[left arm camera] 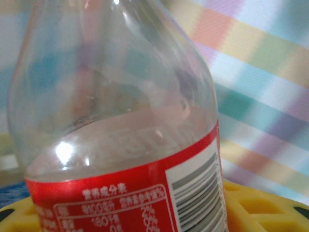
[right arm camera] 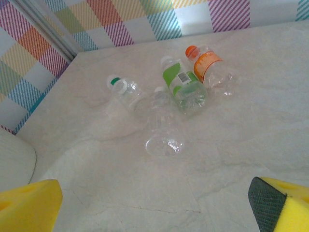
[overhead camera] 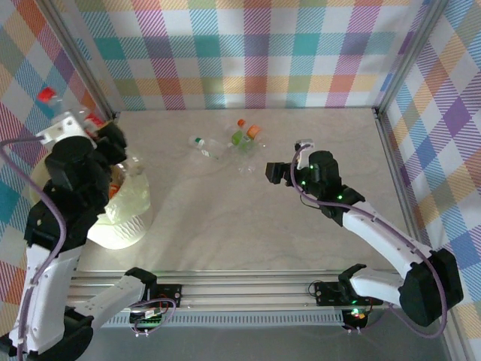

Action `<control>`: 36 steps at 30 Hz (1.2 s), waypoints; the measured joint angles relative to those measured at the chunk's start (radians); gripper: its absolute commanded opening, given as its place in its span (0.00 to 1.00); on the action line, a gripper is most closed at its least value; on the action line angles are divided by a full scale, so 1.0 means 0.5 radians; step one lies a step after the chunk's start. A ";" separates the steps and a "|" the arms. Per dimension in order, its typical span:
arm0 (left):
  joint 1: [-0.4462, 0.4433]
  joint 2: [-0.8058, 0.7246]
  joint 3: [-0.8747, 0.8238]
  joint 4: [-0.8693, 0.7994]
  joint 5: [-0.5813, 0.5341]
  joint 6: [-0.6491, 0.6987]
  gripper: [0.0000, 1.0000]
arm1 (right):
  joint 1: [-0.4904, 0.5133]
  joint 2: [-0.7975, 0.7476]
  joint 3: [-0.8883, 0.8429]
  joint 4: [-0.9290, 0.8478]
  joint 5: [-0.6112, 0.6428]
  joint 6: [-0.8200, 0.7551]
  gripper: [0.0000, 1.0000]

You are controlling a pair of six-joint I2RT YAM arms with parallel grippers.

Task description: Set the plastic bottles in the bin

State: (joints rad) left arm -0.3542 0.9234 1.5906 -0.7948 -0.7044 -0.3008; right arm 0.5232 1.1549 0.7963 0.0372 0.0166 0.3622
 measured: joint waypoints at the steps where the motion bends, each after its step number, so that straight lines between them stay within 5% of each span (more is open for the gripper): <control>1: 0.022 -0.011 0.011 -0.025 -0.105 0.027 0.51 | 0.000 0.015 0.000 -0.001 -0.005 -0.001 1.00; 5: 0.140 0.007 0.015 -0.125 -0.390 0.100 0.51 | 0.000 0.053 0.001 0.000 -0.023 0.001 1.00; 9: 0.420 0.077 0.016 -0.240 -0.410 0.111 0.51 | 0.000 0.074 0.003 0.000 -0.039 0.001 1.00; 22: 1.444 0.300 -0.050 -0.483 0.406 0.114 0.52 | 0.000 0.098 0.035 0.000 -0.075 -0.005 1.00; 30: 1.514 0.409 -0.155 -0.525 0.925 0.201 0.57 | 0.000 0.100 0.035 -0.001 -0.075 -0.006 1.00; 36: 1.516 0.410 -0.182 -0.555 1.089 0.284 0.61 | 0.000 0.141 0.038 0.000 -0.088 -0.005 1.00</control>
State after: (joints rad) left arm 0.4038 1.1286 1.4994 -1.0721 -0.1596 -0.1589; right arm 0.5232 1.2255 0.8154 0.0372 -0.0273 0.3599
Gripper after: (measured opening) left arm 0.608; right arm 0.996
